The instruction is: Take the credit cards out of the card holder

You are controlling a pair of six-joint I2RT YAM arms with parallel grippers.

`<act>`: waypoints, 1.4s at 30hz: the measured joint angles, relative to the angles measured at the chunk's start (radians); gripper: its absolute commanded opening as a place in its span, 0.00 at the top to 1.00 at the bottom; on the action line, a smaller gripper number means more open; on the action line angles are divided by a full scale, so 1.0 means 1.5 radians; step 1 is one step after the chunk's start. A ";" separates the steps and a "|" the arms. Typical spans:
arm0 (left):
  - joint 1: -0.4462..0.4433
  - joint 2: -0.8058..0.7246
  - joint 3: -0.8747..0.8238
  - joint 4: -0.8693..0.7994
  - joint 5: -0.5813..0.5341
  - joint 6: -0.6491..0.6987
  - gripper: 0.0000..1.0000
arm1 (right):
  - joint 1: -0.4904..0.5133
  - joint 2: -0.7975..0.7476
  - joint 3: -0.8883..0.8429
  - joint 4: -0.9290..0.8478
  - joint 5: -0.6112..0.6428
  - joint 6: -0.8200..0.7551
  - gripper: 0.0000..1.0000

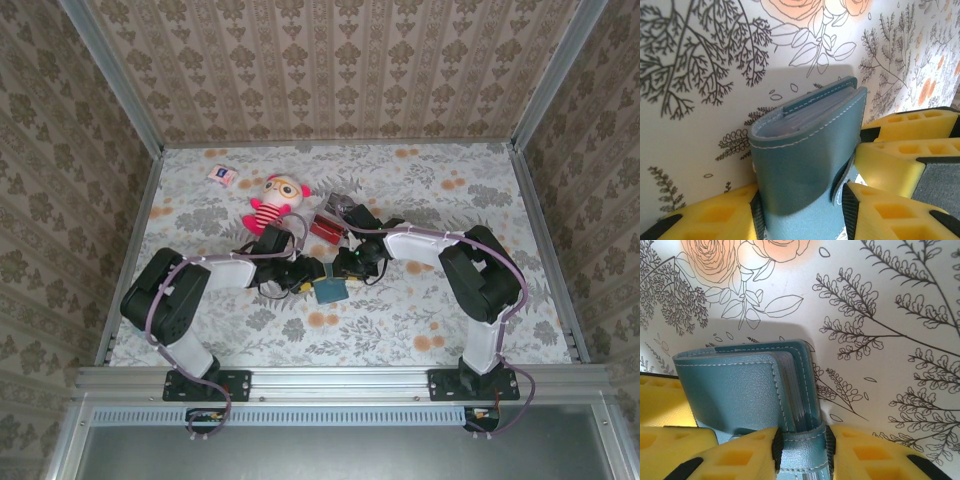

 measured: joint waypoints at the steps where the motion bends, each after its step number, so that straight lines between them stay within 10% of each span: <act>1: 0.001 0.001 -0.001 0.003 -0.001 0.001 0.61 | 0.000 0.000 0.000 0.000 0.000 0.000 0.66; 21: 0.005 -0.038 -0.001 0.001 -0.001 0.052 0.98 | 0.004 -0.079 -0.024 0.007 0.034 0.010 0.47; 42: 0.005 -0.079 0.031 -0.079 -0.022 0.089 1.00 | 0.032 -0.089 -0.027 0.036 0.030 0.007 0.61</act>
